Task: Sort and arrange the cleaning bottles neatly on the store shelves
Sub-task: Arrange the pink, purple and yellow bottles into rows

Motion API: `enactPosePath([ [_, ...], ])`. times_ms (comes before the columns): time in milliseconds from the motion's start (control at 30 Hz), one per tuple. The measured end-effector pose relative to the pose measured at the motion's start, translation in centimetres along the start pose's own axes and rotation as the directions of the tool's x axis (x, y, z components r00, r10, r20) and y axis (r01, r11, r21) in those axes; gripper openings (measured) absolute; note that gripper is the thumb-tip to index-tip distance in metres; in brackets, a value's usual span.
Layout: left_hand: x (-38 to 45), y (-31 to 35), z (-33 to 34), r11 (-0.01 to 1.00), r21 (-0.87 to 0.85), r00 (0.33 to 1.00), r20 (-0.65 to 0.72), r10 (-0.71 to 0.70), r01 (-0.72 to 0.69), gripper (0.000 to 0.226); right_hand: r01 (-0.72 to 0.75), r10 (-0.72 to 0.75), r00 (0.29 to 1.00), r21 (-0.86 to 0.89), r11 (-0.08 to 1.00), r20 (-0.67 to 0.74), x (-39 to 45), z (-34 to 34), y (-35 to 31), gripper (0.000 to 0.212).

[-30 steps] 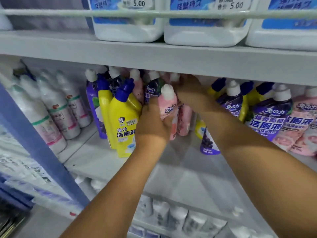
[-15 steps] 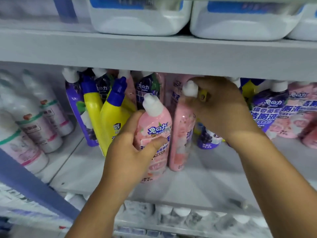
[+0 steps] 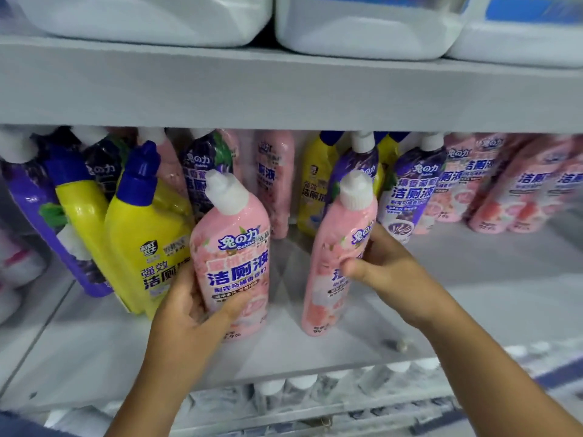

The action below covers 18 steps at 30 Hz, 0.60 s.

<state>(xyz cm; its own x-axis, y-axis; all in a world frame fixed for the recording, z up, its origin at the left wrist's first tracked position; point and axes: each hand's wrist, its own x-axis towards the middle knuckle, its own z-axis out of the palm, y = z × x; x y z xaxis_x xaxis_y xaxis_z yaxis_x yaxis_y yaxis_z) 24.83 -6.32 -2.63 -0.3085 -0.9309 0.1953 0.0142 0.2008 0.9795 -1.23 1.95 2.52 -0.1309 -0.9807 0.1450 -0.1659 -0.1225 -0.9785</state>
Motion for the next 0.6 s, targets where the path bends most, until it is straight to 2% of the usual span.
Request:
enactPosePath([
  [67, 0.0, 0.0, 0.1, 1.000, 0.012, 0.999, 0.023, -0.025, 0.025, 0.056, -0.067, 0.064, 0.993, 0.019, 0.998, 0.098, -0.3, -0.5, 1.1, 0.091],
  [133, -0.1, 0.3, 0.3, 0.998, 0.032, 0.998, 0.028, -0.061, 0.060, 0.057, -0.097, 0.096, 0.992, 0.002, 0.995, 0.081, -0.4, -0.8, 1.9, 0.083],
  [233, -0.6, 0.3, 1.3, 0.994, 0.077, 0.996, -0.054, -0.077, 0.081, 0.057, -0.073, 0.075, 0.997, -0.051, 0.996, 0.035, -0.4, -1.4, 2.2, 0.064],
  [333, -1.5, 0.9, 4.9, 0.995, 0.024, 0.987, -0.130, -0.098, 0.102, 0.051, -0.061, 0.061, 0.998, -0.071, 0.996, 0.000, -0.7, -3.6, 2.0, 0.054],
  [433, -2.1, 1.9, 10.0, 0.996, -0.028, 0.988, -0.128, -0.087, 0.084, 0.056, -0.019, 0.018, 0.998, -0.022, 1.000, -0.056, -2.0, -8.9, 1.3, 0.056],
  [533, -2.3, 3.9, 15.7, 0.998, -0.022, 0.992, -0.107, -0.066, 0.064, 0.074, 0.028, -0.023, 0.993, 0.044, 0.999, -0.113, -4.2, -15.9, 1.4, 0.057],
  [600, -2.4, 4.6, 19.8, 0.998, -0.012, 0.995, -0.082, -0.055, 0.054, 0.066, 0.028, -0.023, 0.987, 0.026, 0.999, -0.160, -5.7, -20.2, 2.1, 0.056],
])
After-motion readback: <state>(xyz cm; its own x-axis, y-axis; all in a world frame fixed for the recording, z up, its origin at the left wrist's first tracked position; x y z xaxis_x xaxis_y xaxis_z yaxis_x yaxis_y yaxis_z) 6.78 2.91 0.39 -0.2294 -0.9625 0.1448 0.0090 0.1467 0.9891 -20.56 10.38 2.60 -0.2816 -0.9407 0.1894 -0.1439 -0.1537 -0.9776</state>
